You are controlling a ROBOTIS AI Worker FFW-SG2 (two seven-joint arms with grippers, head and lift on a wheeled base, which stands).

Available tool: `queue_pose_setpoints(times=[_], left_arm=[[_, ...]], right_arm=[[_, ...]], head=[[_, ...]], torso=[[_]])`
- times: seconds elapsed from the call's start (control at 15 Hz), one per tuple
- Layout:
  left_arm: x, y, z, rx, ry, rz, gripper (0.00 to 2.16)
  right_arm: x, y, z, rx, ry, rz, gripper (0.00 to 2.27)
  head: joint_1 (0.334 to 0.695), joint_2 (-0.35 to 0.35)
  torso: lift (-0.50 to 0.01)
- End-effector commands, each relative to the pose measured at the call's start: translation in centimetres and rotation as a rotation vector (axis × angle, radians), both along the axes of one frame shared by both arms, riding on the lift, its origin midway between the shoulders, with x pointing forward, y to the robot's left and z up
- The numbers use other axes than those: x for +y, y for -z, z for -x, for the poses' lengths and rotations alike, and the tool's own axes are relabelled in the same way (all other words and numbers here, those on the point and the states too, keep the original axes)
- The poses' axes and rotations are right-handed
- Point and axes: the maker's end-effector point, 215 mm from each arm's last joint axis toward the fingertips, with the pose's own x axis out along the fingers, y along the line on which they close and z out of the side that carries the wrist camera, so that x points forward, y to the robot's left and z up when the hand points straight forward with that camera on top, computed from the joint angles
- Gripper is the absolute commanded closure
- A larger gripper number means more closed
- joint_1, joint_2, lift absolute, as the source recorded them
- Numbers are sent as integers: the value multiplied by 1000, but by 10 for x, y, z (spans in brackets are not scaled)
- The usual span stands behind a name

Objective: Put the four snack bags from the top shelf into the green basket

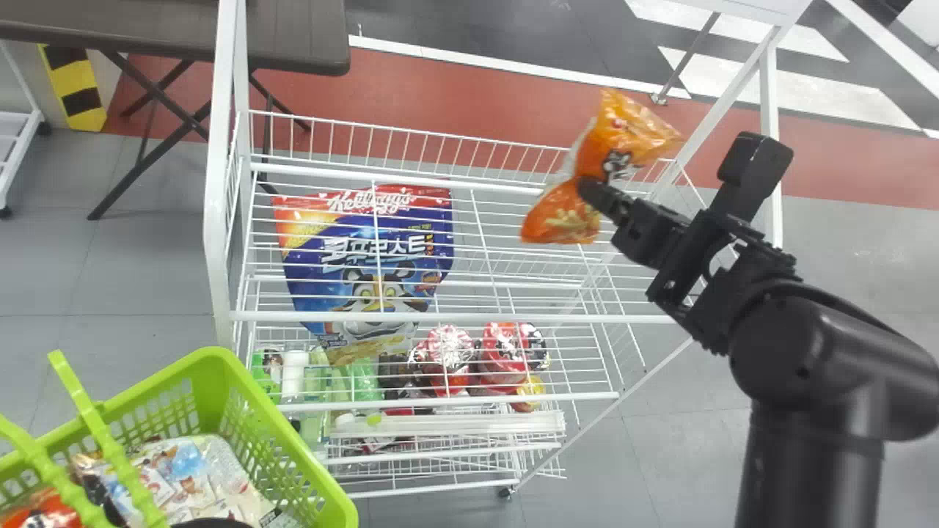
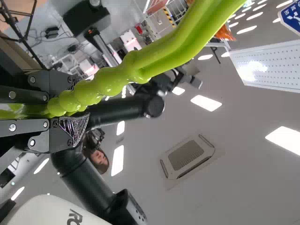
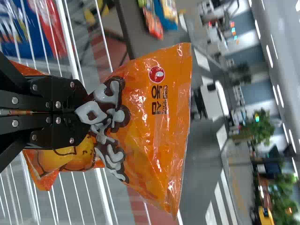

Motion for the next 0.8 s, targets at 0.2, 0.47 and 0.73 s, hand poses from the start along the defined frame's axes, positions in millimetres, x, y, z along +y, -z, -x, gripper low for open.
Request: queue_pose_setpoints(times=[0.2, 0.47, 0.73], left_arm=[[1, -3, 1, -6, 8, 6, 2148], [0, -4, 0, -6, 12, 5, 2148], [1, -5, -2, -11, 13, 4, 2148]], right_arm=[[197, 20, 129, 276, -478, -206, 2263], [276, 6, 161, 278, -679, -275, 2260], [325, 14, 183, 336, -814, -349, 2260]], head=[[695, -246], [695, -37], [695, 103]], torso=[[0], [0], [0]])
